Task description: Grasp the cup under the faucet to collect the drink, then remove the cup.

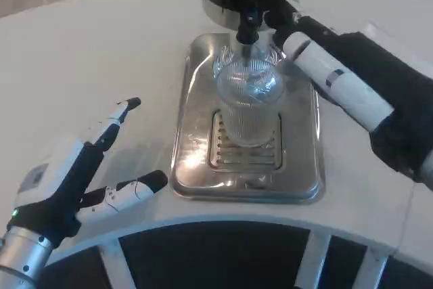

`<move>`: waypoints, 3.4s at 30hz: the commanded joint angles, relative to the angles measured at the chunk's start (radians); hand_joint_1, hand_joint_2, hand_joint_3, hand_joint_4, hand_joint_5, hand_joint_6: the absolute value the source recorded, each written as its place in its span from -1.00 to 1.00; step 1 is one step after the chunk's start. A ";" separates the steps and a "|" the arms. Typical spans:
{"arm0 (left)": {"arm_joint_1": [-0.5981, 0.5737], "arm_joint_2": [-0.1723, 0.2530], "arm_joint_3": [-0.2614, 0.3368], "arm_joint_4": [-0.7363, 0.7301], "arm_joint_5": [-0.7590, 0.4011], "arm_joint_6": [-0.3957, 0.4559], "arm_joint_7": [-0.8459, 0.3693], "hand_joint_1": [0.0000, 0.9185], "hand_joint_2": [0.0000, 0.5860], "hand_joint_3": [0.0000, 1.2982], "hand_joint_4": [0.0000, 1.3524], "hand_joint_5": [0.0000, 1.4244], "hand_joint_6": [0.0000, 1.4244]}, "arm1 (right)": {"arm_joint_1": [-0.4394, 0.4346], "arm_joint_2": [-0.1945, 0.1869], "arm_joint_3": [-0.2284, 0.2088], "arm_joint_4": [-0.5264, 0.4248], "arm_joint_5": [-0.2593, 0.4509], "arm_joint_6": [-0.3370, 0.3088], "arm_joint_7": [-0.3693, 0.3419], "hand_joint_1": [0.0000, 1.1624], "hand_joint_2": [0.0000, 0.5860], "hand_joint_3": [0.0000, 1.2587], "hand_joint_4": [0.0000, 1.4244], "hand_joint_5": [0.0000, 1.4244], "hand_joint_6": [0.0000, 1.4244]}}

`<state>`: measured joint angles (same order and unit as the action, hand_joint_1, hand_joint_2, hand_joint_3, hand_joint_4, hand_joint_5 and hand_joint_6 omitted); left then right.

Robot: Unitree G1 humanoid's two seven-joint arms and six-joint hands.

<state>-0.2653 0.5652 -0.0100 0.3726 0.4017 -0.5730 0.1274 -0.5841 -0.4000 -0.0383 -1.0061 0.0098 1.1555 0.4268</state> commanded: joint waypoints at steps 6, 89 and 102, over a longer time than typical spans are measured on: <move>0.029 0.009 0.012 0.002 -0.009 0.007 -0.020 -0.92 -0.71 -0.84 -0.93 -0.83 -0.71 | -0.045 -0.012 0.003 0.062 0.019 -0.043 -0.076 -1.00 0.84 -1.00 -1.00 -1.00 -0.93; 0.043 0.007 0.031 -0.002 -0.038 0.043 -0.070 -0.92 -0.69 -0.80 -0.92 -0.83 -0.71 | -0.083 -0.044 0.074 0.241 0.107 -0.176 -0.133 -1.00 0.84 -1.00 -1.00 -1.00 -0.93; 0.045 0.008 0.032 0.007 -0.040 0.042 -0.074 -0.92 -0.69 -0.80 -0.92 -0.83 -0.71 | -0.160 -0.042 0.111 0.372 0.099 -0.218 -0.123 -1.00 0.84 -1.00 -1.00 -1.00 -0.93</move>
<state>-0.2306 0.5654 0.0212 0.3743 0.3626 -0.5335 0.0654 -0.7262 -0.4397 0.0620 -0.6528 0.1095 0.9697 0.2928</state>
